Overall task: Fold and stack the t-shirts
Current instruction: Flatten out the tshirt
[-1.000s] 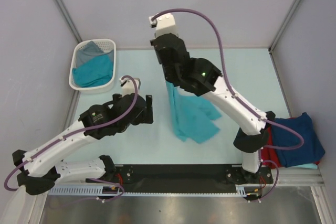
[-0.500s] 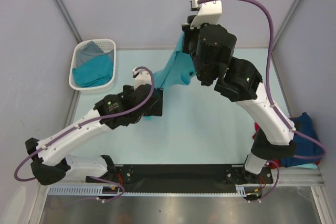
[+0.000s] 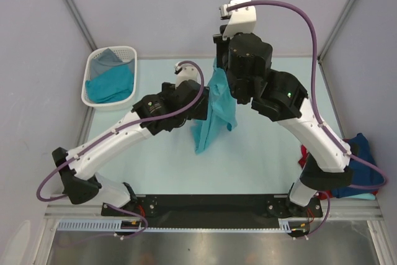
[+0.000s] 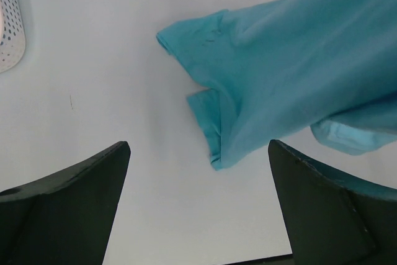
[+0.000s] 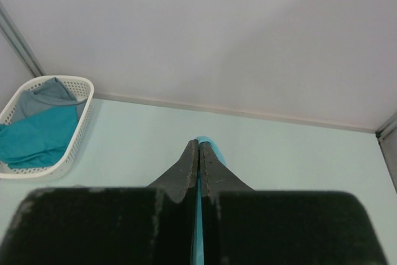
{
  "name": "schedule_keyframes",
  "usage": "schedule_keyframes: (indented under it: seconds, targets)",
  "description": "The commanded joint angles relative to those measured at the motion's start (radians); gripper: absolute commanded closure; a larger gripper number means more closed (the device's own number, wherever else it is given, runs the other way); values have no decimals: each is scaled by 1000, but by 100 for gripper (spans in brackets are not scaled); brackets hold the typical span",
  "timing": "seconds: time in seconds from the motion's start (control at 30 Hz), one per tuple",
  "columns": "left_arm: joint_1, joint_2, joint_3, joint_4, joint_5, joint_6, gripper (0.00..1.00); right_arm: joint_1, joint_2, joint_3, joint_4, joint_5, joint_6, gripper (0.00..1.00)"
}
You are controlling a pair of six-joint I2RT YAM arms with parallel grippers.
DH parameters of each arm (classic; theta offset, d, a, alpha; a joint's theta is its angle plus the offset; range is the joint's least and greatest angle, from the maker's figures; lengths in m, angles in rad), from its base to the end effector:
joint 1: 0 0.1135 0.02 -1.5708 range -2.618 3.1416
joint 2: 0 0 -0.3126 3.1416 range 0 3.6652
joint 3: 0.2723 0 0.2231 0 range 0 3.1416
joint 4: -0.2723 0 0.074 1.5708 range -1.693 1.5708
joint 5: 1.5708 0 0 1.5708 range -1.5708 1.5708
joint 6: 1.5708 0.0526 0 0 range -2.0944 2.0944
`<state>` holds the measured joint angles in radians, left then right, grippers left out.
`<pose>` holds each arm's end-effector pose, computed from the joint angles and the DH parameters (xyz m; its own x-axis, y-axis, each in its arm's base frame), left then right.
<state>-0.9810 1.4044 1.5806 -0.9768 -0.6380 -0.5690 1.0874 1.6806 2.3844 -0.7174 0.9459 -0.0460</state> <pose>0.1652 -0.1905 0.4351 -0.5717 0.0761 -0.8169 0.1530 0.9881 -0.0150 0.1698 0.2316 0.6076 0.0002 -0.0575 -0.9983 -0.1412 0.9883 -0.0570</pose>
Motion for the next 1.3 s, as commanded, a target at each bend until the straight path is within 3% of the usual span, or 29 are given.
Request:
schedule_keyframes:
  seconds: [0.0,0.3,0.6,0.87,1.07,1.27]
  targets:
    - [57,19,29,36,55,-5,0,-15,-76,12,38,28,-26,100]
    - [99,-39,-97,99,75,-12,0,-92,-145,-40,41,19,-22,100]
    - [93,4,-56,133,222,-58,1,-118,-176,-68,38,11,-14,100]
    - [-59,97,-83,148,182,14,1,-135,-173,-83,36,-12,0,100]
    - [-220,91,-140,155,87,21,1,-156,-174,-97,32,-36,18,100]
    - [-314,139,-215,165,9,40,0,-175,-170,-103,10,-59,41,100]
